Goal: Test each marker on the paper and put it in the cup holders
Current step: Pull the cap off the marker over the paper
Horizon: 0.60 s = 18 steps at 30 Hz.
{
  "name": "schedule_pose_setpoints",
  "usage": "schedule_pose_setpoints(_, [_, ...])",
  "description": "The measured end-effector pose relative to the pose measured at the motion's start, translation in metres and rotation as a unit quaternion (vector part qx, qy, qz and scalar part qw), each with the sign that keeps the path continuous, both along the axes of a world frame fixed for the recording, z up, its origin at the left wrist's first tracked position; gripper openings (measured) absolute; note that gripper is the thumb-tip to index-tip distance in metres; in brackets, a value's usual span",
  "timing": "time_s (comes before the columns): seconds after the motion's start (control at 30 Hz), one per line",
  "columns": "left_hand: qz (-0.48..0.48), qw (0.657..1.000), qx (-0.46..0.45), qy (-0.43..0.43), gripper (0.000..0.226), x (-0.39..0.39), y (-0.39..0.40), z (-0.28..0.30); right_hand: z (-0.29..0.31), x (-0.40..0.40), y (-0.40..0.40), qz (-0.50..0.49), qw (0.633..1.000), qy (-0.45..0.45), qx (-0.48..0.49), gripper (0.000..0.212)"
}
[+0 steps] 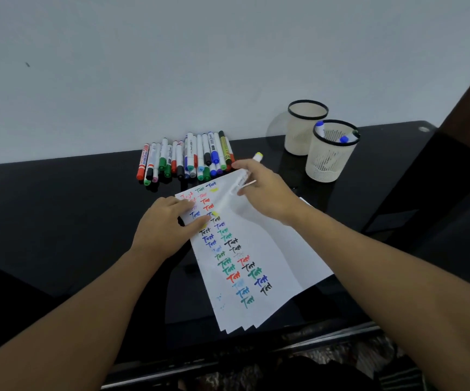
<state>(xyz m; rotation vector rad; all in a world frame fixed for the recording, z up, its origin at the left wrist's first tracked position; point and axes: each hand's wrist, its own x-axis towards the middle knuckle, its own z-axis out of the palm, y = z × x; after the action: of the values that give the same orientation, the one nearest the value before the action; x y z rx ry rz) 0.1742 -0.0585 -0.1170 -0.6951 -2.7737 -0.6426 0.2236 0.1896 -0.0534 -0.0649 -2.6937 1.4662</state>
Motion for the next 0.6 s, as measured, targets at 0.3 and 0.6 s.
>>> schedule_pose_setpoints(0.3, [0.057,0.992,-0.114,-0.023,0.078,0.009,0.034,0.011,0.016,0.017,0.039,-0.098,0.992,0.075,-0.008,0.021])
schedule_pose_setpoints(0.6, [0.051,0.995,-0.086,-0.027,0.080,0.018,0.036,0.003,0.039,0.024,0.072,-0.201,0.961,0.157,0.103,0.034])
